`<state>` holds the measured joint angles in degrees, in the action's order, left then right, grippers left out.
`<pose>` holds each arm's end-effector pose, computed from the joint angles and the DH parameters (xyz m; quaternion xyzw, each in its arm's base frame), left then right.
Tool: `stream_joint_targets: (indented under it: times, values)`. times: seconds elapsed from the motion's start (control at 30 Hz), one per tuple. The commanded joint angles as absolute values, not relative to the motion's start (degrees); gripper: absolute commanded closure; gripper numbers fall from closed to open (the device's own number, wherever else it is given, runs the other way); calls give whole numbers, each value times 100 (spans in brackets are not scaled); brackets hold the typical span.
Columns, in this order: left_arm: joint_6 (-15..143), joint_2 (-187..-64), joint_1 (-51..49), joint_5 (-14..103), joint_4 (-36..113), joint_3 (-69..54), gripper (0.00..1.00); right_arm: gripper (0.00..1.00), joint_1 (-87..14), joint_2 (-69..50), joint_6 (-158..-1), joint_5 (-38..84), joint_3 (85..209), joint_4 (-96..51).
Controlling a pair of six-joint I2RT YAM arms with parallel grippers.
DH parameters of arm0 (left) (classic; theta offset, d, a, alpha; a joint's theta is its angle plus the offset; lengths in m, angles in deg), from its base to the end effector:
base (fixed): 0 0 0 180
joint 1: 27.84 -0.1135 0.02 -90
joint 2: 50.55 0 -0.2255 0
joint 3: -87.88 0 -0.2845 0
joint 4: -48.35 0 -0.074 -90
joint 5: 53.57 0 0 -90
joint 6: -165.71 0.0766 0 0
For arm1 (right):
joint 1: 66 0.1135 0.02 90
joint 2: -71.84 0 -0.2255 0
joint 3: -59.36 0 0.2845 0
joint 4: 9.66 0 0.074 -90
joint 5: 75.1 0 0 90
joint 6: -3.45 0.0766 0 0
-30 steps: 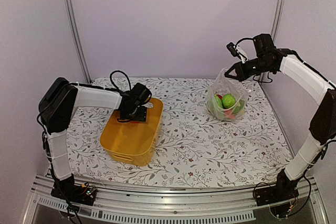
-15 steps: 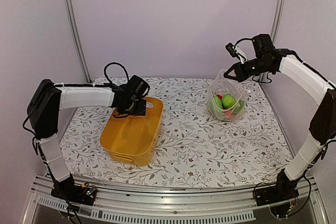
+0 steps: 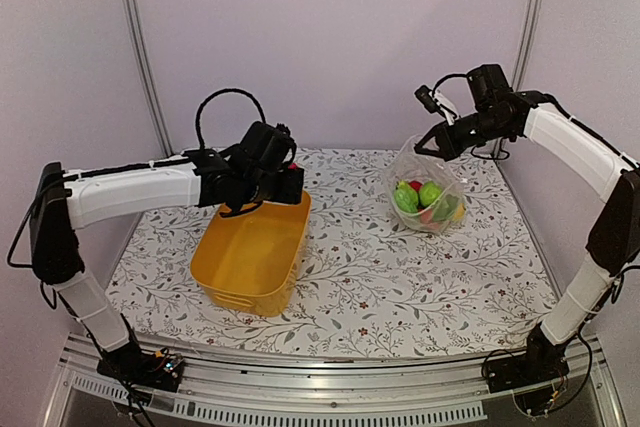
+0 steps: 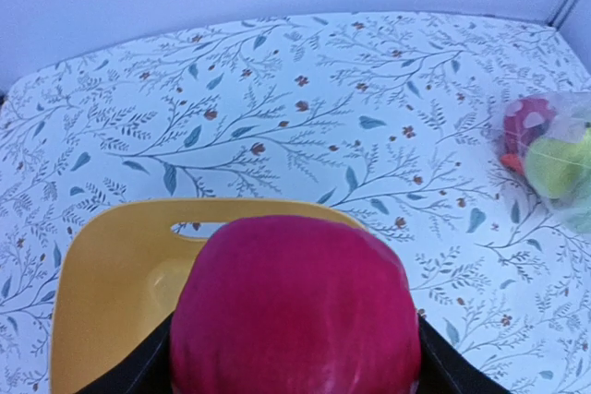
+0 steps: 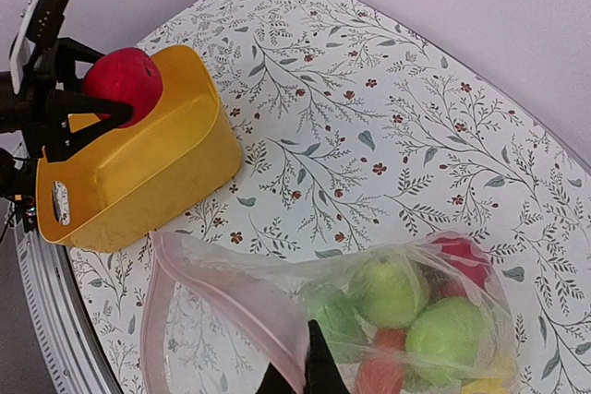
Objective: Place the food in the zip-top bag and seal the zipper
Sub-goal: Pick up the fake fruit from the bin, then place the fake fruit in the zipper food storage bag.
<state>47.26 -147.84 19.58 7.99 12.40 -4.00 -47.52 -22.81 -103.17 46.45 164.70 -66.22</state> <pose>0.3173 -0.2914 0.1917 0.0552 0.8992 -0.0484 0.4314 0.3807 0.1695 0.2911 -0.3663 0.8195 0.2578 0.3574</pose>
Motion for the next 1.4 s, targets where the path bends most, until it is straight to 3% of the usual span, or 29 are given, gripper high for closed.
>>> stream_joint_targets:
  times: [0.0, 0.4, 0.7, 1.37]
  values:
    - [5531, -14376, 2472, 1174, 2334, -203, 33, 100, -4546, -2420, -10420, 4582, 16717, -6790]
    - [6394, -14762, 3468, 2210, 3745, 344, 34, 100, -4221, -2387, -10491, 4672, 16795, -6912]
    - [6437, -15718, 3870, 2473, 3667, 1304, 35, 100, -4135, -2225, -10494, 4830, 16839, -6969]
    - [6364, -16999, 3986, 1100, 2117, 2832, 32, 100, -4113, -1960, -10443, 4844, 16804, -6933]
